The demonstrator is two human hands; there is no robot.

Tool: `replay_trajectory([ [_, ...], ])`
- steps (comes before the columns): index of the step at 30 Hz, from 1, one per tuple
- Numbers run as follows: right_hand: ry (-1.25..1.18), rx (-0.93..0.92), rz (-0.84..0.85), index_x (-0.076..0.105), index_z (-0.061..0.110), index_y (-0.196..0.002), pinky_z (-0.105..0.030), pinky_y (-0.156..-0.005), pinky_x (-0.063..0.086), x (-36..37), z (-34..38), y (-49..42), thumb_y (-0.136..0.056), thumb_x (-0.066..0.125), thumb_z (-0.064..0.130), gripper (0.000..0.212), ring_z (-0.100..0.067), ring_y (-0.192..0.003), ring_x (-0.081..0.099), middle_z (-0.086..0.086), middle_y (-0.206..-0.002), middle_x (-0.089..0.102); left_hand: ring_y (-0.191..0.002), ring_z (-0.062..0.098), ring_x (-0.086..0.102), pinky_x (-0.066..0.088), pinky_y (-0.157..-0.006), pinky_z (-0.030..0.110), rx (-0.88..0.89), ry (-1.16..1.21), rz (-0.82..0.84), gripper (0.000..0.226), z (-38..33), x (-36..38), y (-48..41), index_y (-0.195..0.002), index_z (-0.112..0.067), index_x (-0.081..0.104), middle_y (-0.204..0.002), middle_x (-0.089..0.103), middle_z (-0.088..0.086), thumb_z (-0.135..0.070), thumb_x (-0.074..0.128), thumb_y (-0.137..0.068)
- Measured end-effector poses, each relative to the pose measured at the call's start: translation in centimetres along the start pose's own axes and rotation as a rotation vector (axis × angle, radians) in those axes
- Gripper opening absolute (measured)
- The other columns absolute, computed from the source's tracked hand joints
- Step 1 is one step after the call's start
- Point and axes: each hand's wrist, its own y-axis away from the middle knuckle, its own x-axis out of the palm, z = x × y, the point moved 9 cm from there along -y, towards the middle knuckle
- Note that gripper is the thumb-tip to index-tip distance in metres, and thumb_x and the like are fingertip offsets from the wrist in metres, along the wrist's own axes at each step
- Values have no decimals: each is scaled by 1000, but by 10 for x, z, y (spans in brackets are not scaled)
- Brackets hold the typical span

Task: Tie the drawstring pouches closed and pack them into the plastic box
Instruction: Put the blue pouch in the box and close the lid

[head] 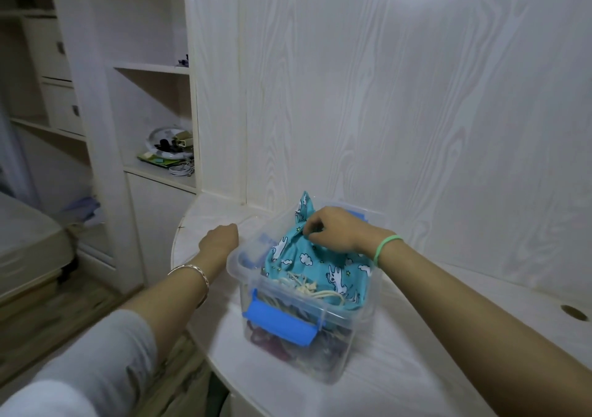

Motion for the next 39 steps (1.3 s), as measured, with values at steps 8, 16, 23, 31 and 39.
replay_trajectory([
  [8,13,-17,23,69,13,-114,-36,-95,52,6,5,4,-93,55,17,25,-19,-104,62,-3,-119,67,-124,35,41,33,-105,50,-171,-47,-37,37,23,-2,5,-129,-16,46,-135,46,13,-31,43,-95],
  [16,23,-24,40,71,11,-108,-37,-91,54,10,10,4,-92,56,16,23,-19,-97,65,-3,-109,70,-117,32,49,41,-98,42,-208,38,-48,32,38,-3,12,-124,-13,51,-127,52,13,-18,45,-92],
  [23,28,-22,41,71,11,-108,-36,-91,54,12,12,3,-93,55,16,23,-19,-97,64,-3,-110,70,-117,39,54,47,-95,41,-268,110,-61,34,65,-25,10,-117,-4,59,-128,57,18,-9,48,-85],
  [31,2,22,73,63,16,-126,-33,-99,49,16,11,5,-93,55,17,33,-19,-113,59,-2,-128,61,-69,25,67,57,-67,32,-42,264,-63,7,1,-122,26,-81,0,65,-79,72,14,-6,64,-84],
  [39,-99,80,-179,68,16,-114,-32,-96,47,-18,-9,21,-89,52,10,30,-21,-111,59,-3,-119,65,-101,32,63,51,-83,37,285,225,-561,38,-106,-236,123,-112,-14,68,-111,68,10,0,53,-81],
])
